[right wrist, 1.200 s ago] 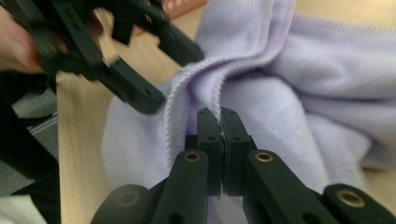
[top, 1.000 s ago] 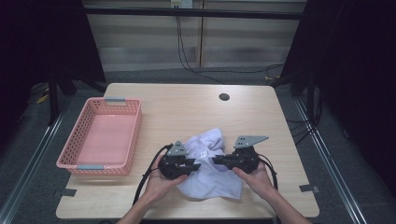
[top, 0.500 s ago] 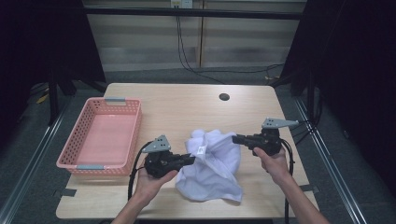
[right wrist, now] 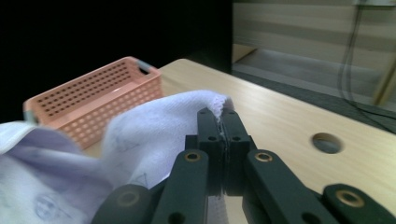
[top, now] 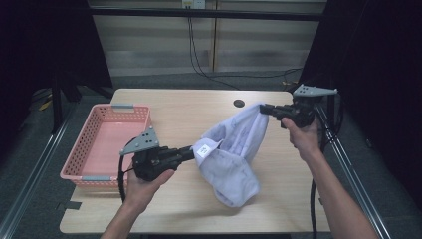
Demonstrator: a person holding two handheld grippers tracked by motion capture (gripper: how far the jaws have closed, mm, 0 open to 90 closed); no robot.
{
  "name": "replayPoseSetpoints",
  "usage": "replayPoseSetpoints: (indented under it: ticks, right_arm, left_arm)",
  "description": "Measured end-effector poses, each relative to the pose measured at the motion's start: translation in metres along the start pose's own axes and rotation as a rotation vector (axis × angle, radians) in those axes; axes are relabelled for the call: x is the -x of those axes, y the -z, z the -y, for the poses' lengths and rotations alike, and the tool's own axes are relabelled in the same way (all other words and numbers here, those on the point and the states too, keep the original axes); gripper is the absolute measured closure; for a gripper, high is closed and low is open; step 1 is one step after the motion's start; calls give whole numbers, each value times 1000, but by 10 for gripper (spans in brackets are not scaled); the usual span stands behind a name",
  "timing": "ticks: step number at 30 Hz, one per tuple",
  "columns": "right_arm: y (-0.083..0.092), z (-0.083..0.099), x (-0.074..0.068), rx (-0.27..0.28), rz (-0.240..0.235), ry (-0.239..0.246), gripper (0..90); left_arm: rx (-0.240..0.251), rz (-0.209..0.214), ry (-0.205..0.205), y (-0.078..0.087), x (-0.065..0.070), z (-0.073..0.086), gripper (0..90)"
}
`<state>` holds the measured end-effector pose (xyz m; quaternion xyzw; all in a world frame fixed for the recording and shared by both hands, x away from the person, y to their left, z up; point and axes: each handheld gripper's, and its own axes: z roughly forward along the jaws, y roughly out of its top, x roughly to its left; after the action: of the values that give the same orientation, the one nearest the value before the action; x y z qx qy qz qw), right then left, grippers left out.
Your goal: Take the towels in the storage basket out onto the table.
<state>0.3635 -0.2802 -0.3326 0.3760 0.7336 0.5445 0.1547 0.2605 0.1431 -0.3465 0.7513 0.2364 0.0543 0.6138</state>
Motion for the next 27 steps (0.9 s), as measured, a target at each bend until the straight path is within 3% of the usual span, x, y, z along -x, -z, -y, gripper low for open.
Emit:
replayPoseSetpoints:
  ticks: [2, 4, 6, 9, 10, 12, 14, 18, 20, 22, 27]
  right_arm:
    - [3, -7, 10, -3, 38, 2, 888]
    - [7, -11, 21, 2, 76, -8, 888]
    - [9, -12, 33, 9, 119, -21, 888]
    - [8, -9, 50, 5, 176, -28, 884]
    - [6, -5, 54, 7, 180, -40, 845]
    - [0, 4, 59, -13, 192, -57, 655]
    - [-6, 14, 60, -35, 196, -63, 577]
    - [-8, 31, 55, -59, 208, -61, 517]
    - [-3, 39, 48, -57, 175, -74, 517]
    - [-2, 49, 35, -89, 154, -54, 517]
    - [0, 86, -7, -169, 21, -40, 508]
  left_arm:
    - [12, -9, 22, 9, -1, 5, 849]
    - [5, -45, 35, 19, -4, 15, 848]
    - [11, -44, 72, 25, -8, 24, 848]
    - [-29, -77, 99, 33, -13, 43, 844]
    - [-45, -81, 121, 34, -16, 52, 826]
    - [-77, -91, 134, 33, -19, 61, 683]
    - [-99, -113, 152, 31, -21, 67, 618]
    - [-102, -109, 151, 28, -22, 67, 518]
    - [-114, -105, 149, 25, -21, 67, 499]
    - [-138, -100, 152, 17, -22, 69, 493]
    - [-237, -68, 168, -14, -28, 83, 472]
